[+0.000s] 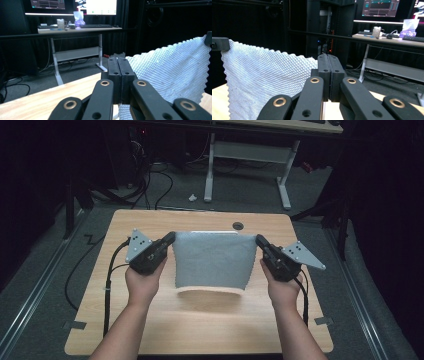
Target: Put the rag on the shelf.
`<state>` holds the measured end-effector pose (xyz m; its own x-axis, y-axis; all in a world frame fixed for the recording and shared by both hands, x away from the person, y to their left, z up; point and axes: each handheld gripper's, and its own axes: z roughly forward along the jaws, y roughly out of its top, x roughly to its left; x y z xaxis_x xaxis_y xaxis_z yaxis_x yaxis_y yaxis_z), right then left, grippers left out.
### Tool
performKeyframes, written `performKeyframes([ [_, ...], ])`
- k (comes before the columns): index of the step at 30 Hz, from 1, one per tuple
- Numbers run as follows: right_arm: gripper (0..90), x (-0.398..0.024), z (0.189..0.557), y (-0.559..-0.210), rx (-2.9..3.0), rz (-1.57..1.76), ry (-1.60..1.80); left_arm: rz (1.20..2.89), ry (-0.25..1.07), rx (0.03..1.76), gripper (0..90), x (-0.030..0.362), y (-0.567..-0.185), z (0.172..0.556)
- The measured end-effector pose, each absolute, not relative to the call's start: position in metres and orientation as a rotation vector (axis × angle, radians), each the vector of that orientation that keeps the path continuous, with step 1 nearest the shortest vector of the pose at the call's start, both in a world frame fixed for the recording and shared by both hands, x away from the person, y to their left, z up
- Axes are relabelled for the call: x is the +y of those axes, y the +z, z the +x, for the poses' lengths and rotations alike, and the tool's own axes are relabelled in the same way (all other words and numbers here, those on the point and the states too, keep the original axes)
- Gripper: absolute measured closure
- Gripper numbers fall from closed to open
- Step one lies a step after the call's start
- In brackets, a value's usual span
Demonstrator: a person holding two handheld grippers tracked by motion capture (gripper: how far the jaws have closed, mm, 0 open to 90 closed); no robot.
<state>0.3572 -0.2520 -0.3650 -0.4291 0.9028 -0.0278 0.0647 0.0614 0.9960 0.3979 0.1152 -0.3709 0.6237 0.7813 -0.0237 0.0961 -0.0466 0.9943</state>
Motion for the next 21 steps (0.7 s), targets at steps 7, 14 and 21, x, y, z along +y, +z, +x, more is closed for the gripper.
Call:
performKeyframes([
  [7, 90.0, -0.254, 0.375, -0.348, 1.586, 0.987, 1.457, 1.549, 0.690, 0.739, 89.8, 0.111, -0.359, 0.417],
  [14, 90.0, -0.253, 0.390, -0.334, 1.576, 0.980, 1.453, 1.543, 0.713, 0.772, 89.8, 0.105, -0.346, 0.436],
  [21, 90.0, -0.255, 0.407, -0.320, 1.585, 0.962, 1.396, 1.580, 0.766, 0.771, 89.8, 0.094, -0.332, 0.458],
])
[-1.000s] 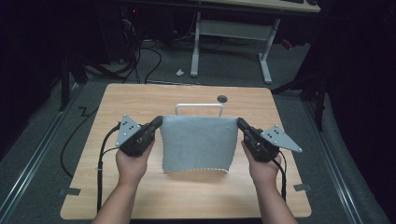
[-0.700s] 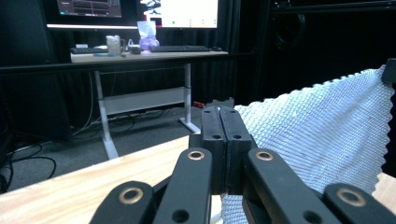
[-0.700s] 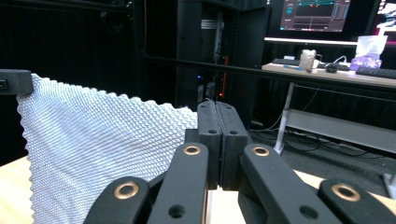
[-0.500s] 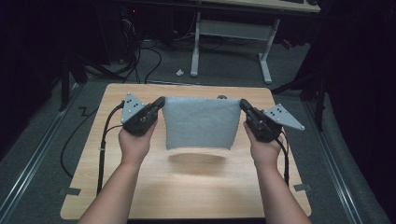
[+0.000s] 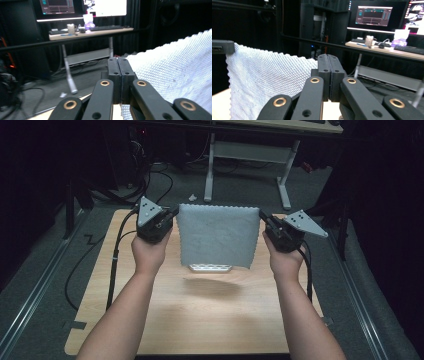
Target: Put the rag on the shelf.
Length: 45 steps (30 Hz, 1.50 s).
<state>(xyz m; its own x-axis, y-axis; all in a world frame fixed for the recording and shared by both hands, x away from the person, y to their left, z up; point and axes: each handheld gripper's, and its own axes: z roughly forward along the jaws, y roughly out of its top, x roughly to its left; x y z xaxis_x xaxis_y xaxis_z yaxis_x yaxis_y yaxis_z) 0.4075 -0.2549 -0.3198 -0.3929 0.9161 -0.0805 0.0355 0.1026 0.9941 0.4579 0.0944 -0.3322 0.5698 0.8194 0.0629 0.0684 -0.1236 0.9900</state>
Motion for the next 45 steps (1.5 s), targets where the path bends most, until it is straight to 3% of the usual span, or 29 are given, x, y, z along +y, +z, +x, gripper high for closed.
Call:
performKeyframes([
  [22, 90.0, -0.250, 0.456, -0.321, 1.649, 0.998, 1.239, 1.637, 0.776, 0.844, 89.7, 0.086, -0.342, 0.497],
  [35, 90.0, -0.256, 0.487, -0.381, 1.804, 1.120, 1.165, 1.779, 0.666, 0.923, 89.7, 0.081, -0.413, 0.508],
  [45, 90.0, -0.256, 0.481, -0.404, 1.847, 1.163, 1.161, 1.810, 0.638, 0.928, 89.6, 0.081, -0.431, 0.495],
])
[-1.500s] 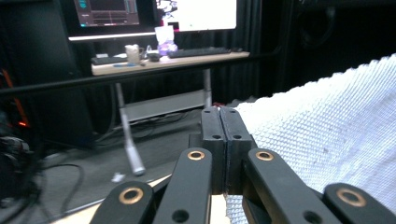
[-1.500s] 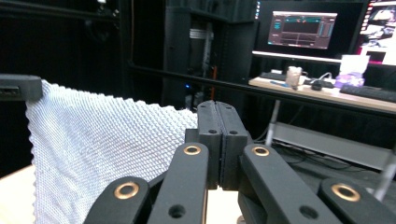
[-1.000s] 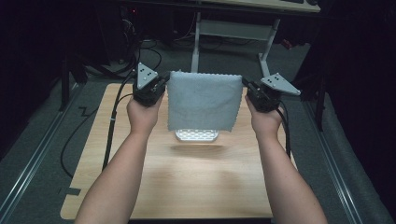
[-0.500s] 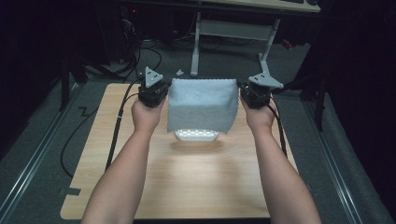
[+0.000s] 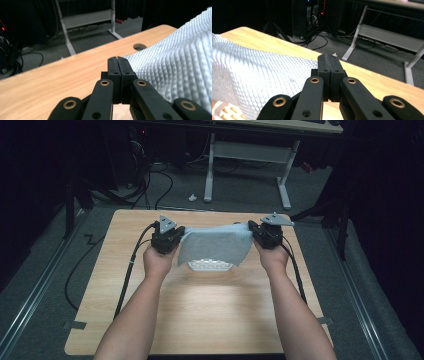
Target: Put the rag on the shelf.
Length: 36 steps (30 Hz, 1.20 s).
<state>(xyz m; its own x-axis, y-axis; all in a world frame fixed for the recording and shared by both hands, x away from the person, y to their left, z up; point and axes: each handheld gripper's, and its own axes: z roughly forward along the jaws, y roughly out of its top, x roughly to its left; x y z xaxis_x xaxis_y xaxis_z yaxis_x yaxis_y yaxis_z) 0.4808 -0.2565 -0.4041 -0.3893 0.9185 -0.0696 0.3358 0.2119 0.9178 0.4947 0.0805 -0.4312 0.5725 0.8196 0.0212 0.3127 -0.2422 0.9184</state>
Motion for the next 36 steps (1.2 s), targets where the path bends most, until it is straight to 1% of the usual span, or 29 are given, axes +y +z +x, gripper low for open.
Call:
performKeyframes([
  [7, 90.0, -0.264, 0.478, -0.420, 1.879, 1.166, 1.208, 1.815, 0.609, 0.911, 89.6, 0.083, -0.439, 0.489],
  [24, 90.0, -0.255, 0.486, -0.428, 1.889, 1.177, 1.223, 1.824, 0.571, 0.901, 89.5, 0.091, -0.454, 0.477],
  [36, 90.0, -0.249, 0.481, -0.450, 1.941, 1.171, 1.181, 1.857, 0.524, 0.902, 89.4, 0.093, -0.466, 0.473],
])
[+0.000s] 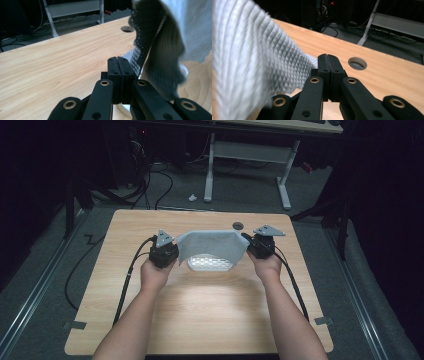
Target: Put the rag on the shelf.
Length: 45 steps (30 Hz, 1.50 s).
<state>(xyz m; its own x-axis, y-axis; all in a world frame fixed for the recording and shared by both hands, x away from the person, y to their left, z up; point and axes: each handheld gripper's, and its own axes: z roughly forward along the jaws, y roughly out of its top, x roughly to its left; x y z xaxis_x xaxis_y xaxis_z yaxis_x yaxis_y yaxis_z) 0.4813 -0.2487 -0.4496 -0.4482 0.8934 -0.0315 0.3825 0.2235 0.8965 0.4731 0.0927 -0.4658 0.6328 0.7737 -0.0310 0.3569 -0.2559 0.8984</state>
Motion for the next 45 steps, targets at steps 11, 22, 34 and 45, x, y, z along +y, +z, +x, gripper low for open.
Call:
performKeyframes([
  [11, 90.0, -0.245, 0.476, -0.468, 1.983, 1.167, 1.152, 1.854, 0.484, 0.924, 86.7, 0.095, -0.481, 0.473],
  [22, 84.6, -0.256, 0.474, -0.466, 1.962, 1.191, 1.169, 1.836, 0.518, 0.957, 72.3, 0.105, -0.476, 0.471],
  [34, 80.0, -0.275, 0.473, -0.450, 1.882, 1.236, 1.202, 1.813, 0.563, 1.001, 71.3, 0.121, -0.467, 0.470],
  [45, 72.2, -0.273, 0.453, -0.443, 1.866, 1.214, 1.195, 1.792, 0.597, 1.046, 70.1, 0.135, -0.467, 0.453],
])
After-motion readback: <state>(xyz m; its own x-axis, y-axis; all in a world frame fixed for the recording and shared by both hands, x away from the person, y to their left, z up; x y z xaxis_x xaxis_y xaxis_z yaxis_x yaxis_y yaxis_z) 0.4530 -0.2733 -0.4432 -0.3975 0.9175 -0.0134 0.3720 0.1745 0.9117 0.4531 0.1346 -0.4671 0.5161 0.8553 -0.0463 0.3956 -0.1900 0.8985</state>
